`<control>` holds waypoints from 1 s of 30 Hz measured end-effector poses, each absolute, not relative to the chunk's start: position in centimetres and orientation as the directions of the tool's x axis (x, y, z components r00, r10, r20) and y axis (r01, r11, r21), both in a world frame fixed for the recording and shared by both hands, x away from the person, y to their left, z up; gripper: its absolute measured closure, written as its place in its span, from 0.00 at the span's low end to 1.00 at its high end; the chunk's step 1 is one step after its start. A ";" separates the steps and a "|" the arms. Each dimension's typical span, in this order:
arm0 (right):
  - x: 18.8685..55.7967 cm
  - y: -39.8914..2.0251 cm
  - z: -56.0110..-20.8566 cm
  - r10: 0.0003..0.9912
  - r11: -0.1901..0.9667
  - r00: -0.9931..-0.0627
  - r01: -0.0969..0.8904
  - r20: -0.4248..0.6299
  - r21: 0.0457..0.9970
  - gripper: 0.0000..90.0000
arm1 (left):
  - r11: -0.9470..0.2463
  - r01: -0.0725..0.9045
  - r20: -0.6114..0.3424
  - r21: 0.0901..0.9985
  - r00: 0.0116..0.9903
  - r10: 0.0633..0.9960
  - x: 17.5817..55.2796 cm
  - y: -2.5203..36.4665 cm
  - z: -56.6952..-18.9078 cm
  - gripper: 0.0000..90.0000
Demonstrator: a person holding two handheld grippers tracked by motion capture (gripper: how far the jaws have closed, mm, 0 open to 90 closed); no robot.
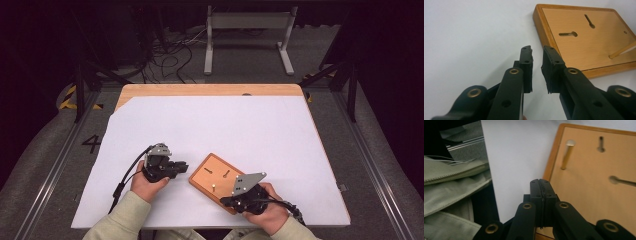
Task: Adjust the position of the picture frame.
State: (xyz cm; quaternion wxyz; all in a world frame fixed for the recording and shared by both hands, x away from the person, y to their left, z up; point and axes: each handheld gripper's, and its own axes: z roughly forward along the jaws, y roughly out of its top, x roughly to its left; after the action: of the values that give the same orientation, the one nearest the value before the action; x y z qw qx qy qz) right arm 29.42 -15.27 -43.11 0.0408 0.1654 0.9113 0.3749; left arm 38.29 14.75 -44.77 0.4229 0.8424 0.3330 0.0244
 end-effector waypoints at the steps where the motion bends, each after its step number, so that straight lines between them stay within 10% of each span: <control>1: 29.3 -14.9 -43.3 0.322 0.669 -0.945 0.269 0.056 0.693 1.00 | -0.420 0.541 -0.239 0.729 0.776 0.584 38.3 14.8 -44.8 0.86; 30: 34.2 -18.0 -44.8 0.532 0.695 -0.834 0.333 -0.145 0.637 1.00 | -0.412 0.540 -0.240 0.734 0.774 0.586 38.4 14.7 -44.9 0.79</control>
State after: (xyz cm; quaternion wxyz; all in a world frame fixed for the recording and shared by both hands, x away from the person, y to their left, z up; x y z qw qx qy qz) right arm 34.16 -17.99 -44.79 0.1610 0.2386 0.9065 0.3088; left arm 38.40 14.74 -44.86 0.4264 0.8397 0.3352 0.0271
